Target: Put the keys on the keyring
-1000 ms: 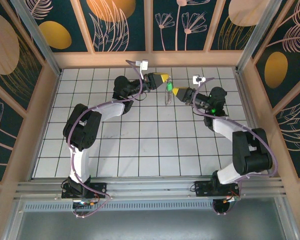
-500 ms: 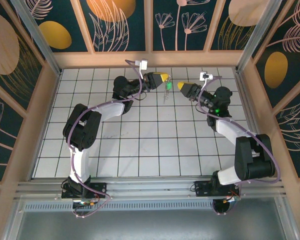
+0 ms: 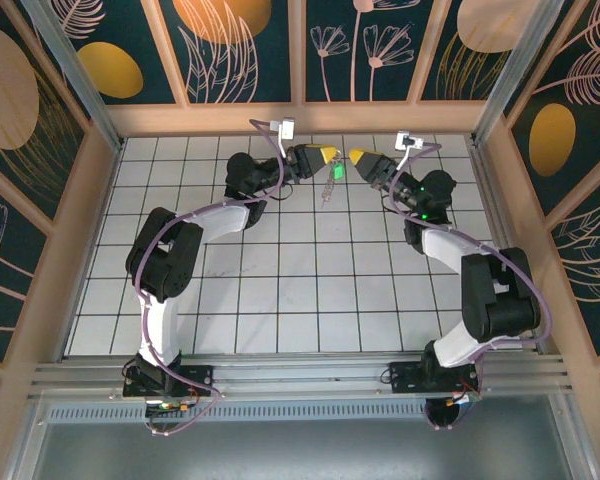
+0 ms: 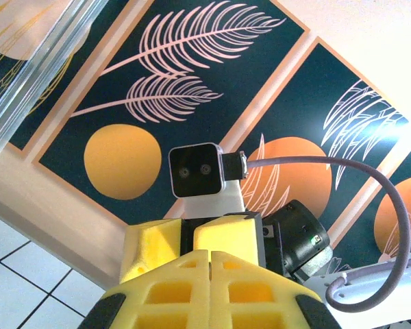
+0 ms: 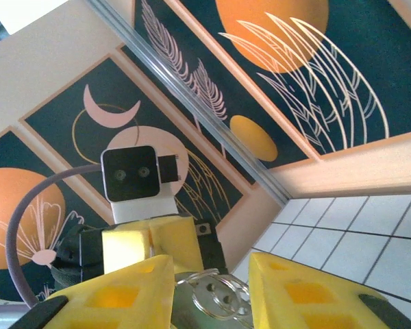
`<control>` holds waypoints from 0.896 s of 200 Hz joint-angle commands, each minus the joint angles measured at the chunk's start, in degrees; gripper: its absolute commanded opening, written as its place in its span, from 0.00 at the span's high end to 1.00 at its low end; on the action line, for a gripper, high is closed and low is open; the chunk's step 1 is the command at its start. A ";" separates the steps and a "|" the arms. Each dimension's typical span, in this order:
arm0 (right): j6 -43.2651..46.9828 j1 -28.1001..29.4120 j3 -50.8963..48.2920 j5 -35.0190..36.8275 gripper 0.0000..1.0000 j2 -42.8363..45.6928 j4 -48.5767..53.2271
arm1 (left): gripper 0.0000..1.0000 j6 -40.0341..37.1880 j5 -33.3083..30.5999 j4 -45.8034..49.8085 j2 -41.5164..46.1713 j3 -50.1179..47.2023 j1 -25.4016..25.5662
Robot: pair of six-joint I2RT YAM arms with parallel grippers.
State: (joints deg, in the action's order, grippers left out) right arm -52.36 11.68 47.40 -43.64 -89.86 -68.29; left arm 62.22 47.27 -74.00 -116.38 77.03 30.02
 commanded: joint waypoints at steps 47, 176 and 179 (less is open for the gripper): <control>-1.30 1.87 3.21 0.70 0.67 -1.76 -5.27 | 1.00 0.63 -0.57 -3.96 1.57 1.01 0.57; -0.56 4.05 4.29 -0.34 0.77 -3.96 -4.48 | 1.00 0.19 -0.70 -3.53 1.72 1.19 0.65; -0.48 4.04 4.16 -0.36 0.76 -3.85 -4.42 | 1.00 0.23 -0.82 -3.52 1.73 1.19 0.63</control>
State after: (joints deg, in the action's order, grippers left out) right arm -53.10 14.52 50.52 -42.87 -92.86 -70.72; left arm 62.22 47.27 -73.93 -116.38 77.03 30.33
